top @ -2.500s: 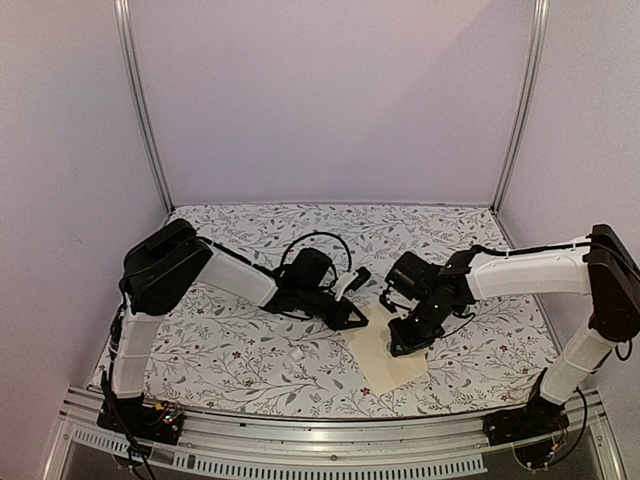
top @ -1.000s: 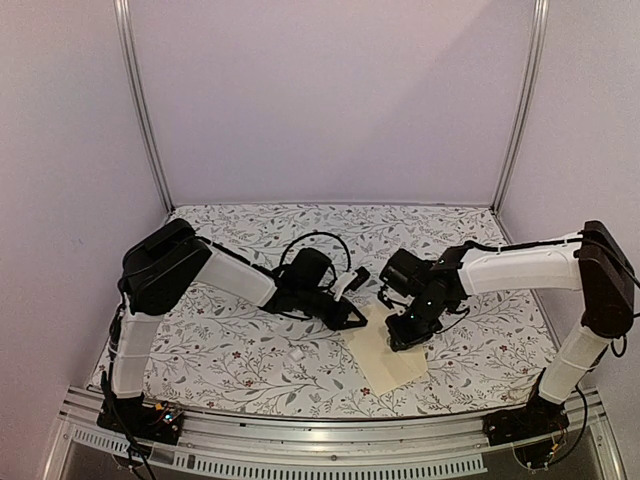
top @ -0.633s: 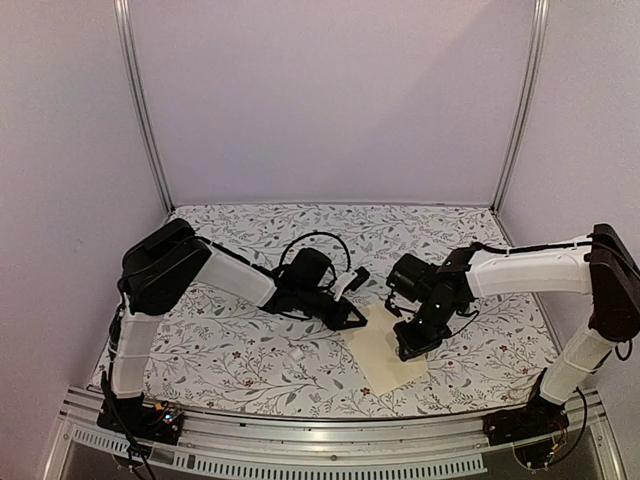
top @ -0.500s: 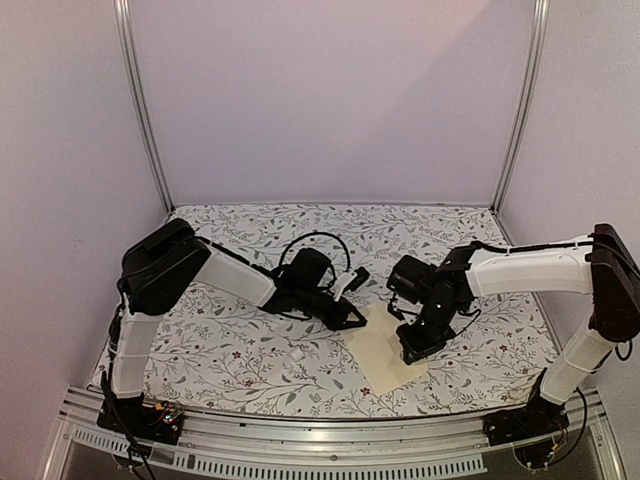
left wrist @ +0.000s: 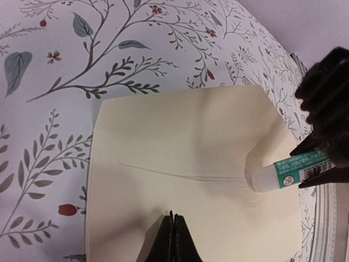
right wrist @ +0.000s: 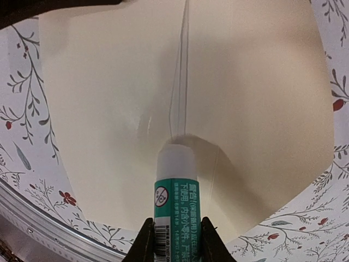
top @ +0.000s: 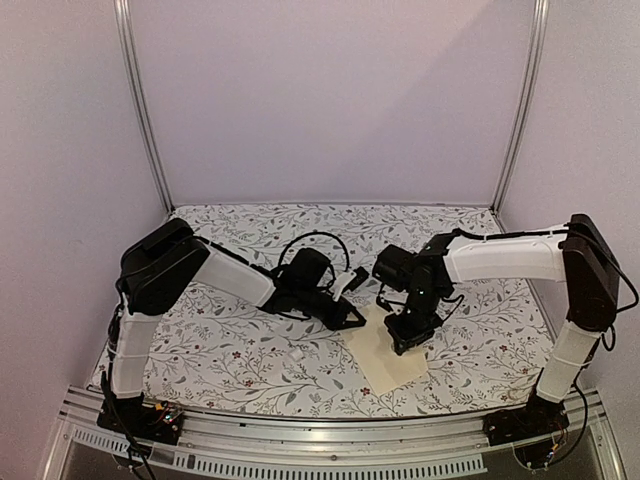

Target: Place the letter into the envelope and seal it

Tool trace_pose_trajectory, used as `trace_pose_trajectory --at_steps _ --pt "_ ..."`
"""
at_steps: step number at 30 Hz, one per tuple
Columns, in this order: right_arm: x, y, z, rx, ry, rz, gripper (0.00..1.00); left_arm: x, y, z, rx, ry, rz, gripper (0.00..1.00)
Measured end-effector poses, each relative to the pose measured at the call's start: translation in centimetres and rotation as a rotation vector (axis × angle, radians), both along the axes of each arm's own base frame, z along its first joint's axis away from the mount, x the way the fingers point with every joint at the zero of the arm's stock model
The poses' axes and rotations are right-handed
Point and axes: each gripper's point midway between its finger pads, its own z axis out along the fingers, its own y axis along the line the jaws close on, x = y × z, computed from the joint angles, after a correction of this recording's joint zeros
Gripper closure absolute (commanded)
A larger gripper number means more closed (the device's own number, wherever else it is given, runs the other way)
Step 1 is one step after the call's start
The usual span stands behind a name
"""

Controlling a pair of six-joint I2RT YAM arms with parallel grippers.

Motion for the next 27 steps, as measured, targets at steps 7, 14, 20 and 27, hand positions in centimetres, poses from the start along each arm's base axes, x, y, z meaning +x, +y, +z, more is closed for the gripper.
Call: trace_pose_trajectory --at_steps 7,14,20,27 --pt "2.1 1.5 -0.2 0.028 -0.018 0.016 1.00 0.0 0.0 0.0 0.000 0.000 0.000 1.00" --pt "2.9 1.8 -0.4 0.047 -0.004 0.019 1.00 0.0 0.0 0.0 0.000 0.000 0.000 1.00" --pt "4.0 3.2 -0.8 0.082 -0.001 0.025 1.00 0.1 0.0 0.0 0.001 -0.002 0.003 1.00" --pt "5.2 3.9 -0.6 0.121 -0.025 0.011 1.00 0.8 0.2 0.1 0.008 -0.020 0.029 1.00"
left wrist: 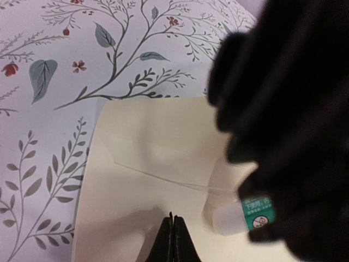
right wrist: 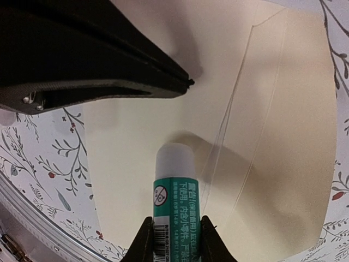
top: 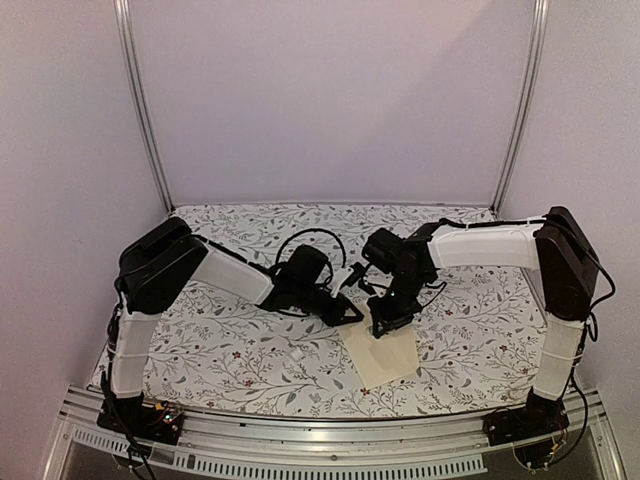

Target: Place the letter into the envelope and seal it

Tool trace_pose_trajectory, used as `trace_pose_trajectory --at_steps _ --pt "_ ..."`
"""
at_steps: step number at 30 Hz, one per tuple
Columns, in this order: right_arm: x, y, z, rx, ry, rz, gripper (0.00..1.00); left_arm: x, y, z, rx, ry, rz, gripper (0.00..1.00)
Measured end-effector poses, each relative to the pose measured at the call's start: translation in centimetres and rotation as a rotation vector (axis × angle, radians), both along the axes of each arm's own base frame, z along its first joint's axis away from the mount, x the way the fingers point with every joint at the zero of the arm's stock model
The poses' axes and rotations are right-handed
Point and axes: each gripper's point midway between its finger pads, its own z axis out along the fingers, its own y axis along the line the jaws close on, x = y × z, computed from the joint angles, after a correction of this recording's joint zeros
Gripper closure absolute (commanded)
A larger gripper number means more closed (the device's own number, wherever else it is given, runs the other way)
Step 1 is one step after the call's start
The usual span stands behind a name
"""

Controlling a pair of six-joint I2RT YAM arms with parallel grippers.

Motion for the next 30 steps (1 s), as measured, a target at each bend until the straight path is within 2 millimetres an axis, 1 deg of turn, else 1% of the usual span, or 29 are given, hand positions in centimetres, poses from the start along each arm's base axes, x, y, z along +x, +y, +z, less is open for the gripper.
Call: trace_pose_trajectory --at_steps 4,8,10,13,16,17,18,20,22,23,24,26,27,30 --pt "0.8 0.1 0.1 0.022 -0.057 -0.022 1.00 0.3 0.0 0.3 -0.003 -0.011 0.009 1.00" --pt "2.1 -0.1 0.2 0.041 -0.154 -0.047 1.00 0.1 0.2 0.7 -0.009 -0.015 0.012 1.00" --pt "2.7 -0.1 0.1 0.057 -0.201 -0.054 1.00 -0.2 0.5 0.5 -0.006 -0.010 0.013 1.00" --pt "2.8 -0.2 0.4 0.091 -0.241 -0.055 1.00 -0.7 0.9 0.0 -0.004 -0.009 0.012 1.00" --pt "2.4 -0.4 1.8 0.139 -0.275 -0.054 1.00 -0.8 1.3 0.4 -0.015 -0.030 0.021 0.98" --pt "2.3 -0.4 2.5 0.158 -0.291 -0.054 1.00 -0.8 1.5 0.8 -0.019 -0.040 0.027 0.97" --pt "2.4 -0.4 3.8 0.190 -0.318 -0.056 1.00 -0.9 1.7 1.2 -0.024 -0.053 0.031 0.96" --pt "2.4 -0.3 6.0 0.252 -0.372 -0.062 1.00 -0.9 2.0 2.5 -0.040 -0.079 0.036 0.90" --pt "2.3 -0.4 7.8 0.304 -0.417 -0.070 1.00 -0.7 1.9 4.4 -0.069 -0.116 0.042 0.83" --pt "2.2 -0.6 8.6 0.328 -0.440 -0.073 1.00 -0.5 1.8 5.4 -0.084 -0.138 0.043 0.78" --pt "2.0 -0.9 9.4 0.350 -0.462 -0.079 1.00 -0.3 1.8 6.5 -0.100 -0.159 0.045 0.70" --pt "1.8 -1.5 10.1 0.368 -0.494 -0.090 1.00 -0.1 1.8 8.7 -0.128 -0.205 0.053 0.53" --pt "1.8 -1.8 10.3 0.371 -0.511 -0.097 1.00 0.0 2.1 10.0 -0.142 -0.229 0.067 0.48" --pt "1.9 -2.6 10.3 0.359 -0.545 -0.114 1.00 -0.4 3.2 12.0 -0.146 -0.288 0.091 0.36"
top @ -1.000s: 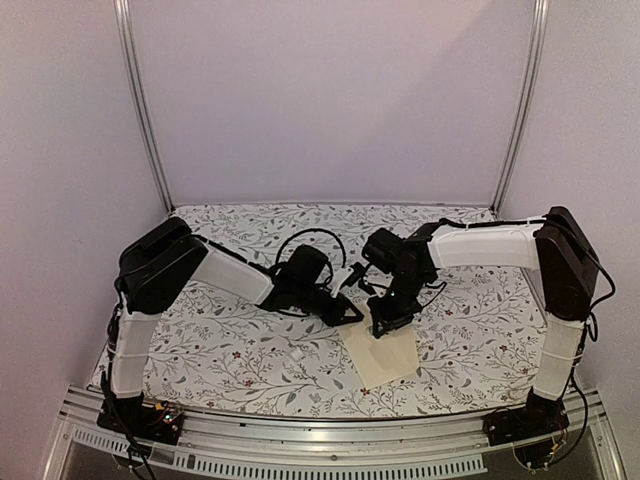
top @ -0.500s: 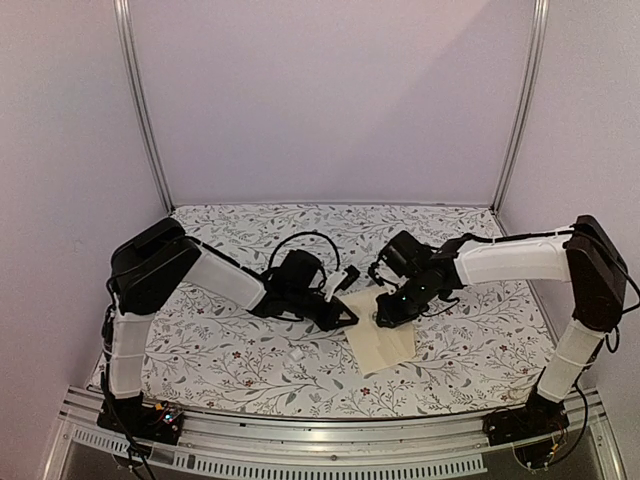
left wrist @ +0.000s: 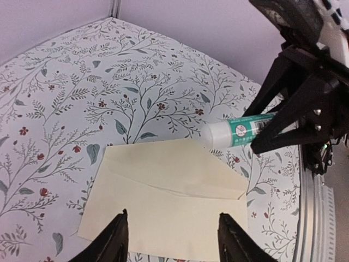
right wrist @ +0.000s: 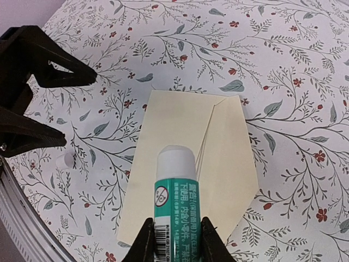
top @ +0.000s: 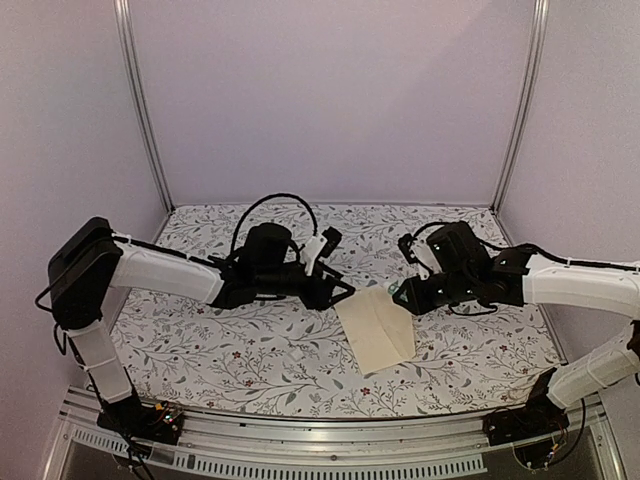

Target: Place the letter into the envelope and seal it

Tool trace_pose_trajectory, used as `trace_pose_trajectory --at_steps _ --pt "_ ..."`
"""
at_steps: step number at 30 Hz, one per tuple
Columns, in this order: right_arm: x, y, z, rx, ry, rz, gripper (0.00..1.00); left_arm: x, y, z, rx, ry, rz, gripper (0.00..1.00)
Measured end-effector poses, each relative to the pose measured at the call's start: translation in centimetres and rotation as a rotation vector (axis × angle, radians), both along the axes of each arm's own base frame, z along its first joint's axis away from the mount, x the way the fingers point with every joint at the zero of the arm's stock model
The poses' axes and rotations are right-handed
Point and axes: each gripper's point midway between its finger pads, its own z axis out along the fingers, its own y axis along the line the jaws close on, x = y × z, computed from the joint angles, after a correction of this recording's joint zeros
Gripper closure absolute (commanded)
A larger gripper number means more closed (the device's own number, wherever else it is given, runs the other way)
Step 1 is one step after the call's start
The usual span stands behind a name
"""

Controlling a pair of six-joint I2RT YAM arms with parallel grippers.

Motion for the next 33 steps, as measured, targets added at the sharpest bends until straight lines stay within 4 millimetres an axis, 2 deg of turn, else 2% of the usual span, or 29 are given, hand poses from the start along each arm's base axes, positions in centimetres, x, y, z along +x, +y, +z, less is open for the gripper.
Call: trace_pose_trajectory --at_steps 3,7,12,20,25,30,33 --pt "0.1 -0.5 0.1 -0.002 -0.021 -0.016 1.00 -0.6 1.6 0.5 0.037 -0.038 0.057 0.29" --pt "0.0 -0.6 1.2 0.032 -0.056 -0.018 1.00 -3.0 4.0 -0.5 0.116 -0.054 0.108 0.22" --pt "-0.7 0.3 1.9 0.089 -0.060 0.031 1.00 -7.2 5.9 -1.7 0.187 -0.063 0.106 0.21" --pt "-2.2 1.3 2.7 0.148 -0.087 0.123 1.00 -10.5 9.2 -3.1 0.237 -0.055 0.164 0.22" --pt "-3.4 2.4 3.3 0.197 -0.102 0.203 1.00 -12.3 10.0 -3.8 0.247 -0.063 0.161 0.23" --pt "-5.8 4.0 3.3 0.252 -0.092 0.336 1.00 -14.8 9.4 -3.3 0.196 -0.139 0.059 0.22" --pt "-7.2 4.9 3.9 0.301 -0.099 0.423 1.00 -15.0 9.2 -2.9 0.177 -0.175 0.041 0.23"
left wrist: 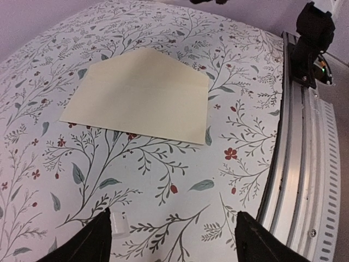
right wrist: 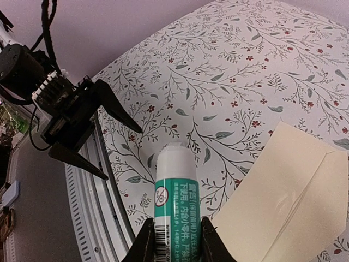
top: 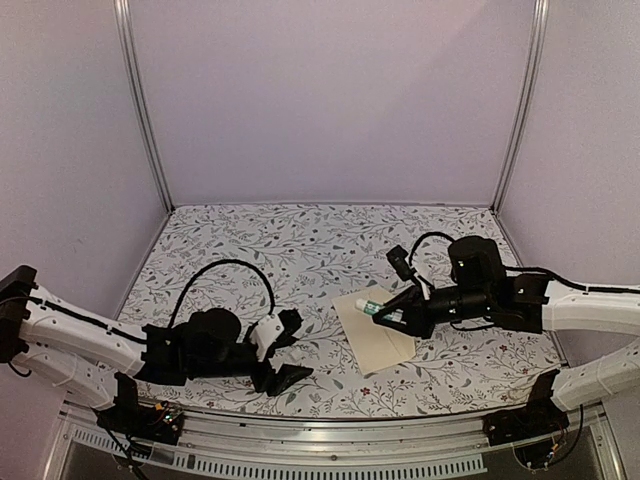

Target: Place the letter into the envelope and seal it

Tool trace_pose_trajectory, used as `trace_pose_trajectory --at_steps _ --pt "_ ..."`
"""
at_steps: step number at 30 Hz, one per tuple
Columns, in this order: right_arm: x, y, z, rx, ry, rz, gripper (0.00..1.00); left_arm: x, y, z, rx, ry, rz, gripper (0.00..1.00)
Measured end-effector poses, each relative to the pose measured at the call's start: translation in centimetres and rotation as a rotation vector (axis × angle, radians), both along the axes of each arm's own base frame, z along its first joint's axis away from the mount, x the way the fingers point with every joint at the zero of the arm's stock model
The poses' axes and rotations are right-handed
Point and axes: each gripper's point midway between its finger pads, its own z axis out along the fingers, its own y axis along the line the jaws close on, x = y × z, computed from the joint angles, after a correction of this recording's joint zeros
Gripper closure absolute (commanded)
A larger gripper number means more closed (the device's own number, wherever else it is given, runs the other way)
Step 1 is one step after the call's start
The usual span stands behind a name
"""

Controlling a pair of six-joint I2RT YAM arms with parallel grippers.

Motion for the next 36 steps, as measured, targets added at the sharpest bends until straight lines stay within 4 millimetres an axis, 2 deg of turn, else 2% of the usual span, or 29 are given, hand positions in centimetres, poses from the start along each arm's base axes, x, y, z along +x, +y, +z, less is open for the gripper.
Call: trace_pose_trajectory --at_steps 4,7,12,16,19,23,29,34,36 --pt "-1.5 0.7 0.8 0.047 -0.008 0.090 1.00 -0.1 -0.3 1.7 -0.055 -0.048 -0.025 0.24" --pt "-2.0 0.9 0.9 0.054 0.004 0.116 1.00 -0.7 0.0 3.0 -0.096 -0.101 -0.048 0.29" --pt "-1.5 2.4 -0.2 0.010 0.084 0.133 1.00 -2.2 0.1 5.0 -0.134 -0.284 -0.095 0.28" --pt "-2.0 3.2 -2.2 -0.038 0.154 0.151 1.00 -3.7 -0.7 5.9 -0.108 -0.458 -0.138 0.28" --pt "-2.9 3.6 -3.1 -0.060 0.199 0.177 1.00 -3.7 -1.7 5.3 -0.027 -0.581 -0.141 0.28" --pt "-3.8 4.7 -3.2 -0.072 0.234 0.215 1.00 -3.2 -3.9 3.9 0.109 -0.708 -0.152 0.30" --pt "-5.3 6.1 -3.4 -0.098 0.256 0.264 1.00 -1.9 -6.2 3.5 0.209 -0.820 -0.129 0.37" --pt "-6.1 6.6 -3.8 -0.114 0.269 0.285 1.00 -1.3 -7.0 4.1 0.231 -0.855 -0.109 0.57" --pt "-6.3 6.6 -3.8 -0.115 0.271 0.290 1.00 -1.1 -7.0 4.1 0.242 -0.863 -0.102 0.63"
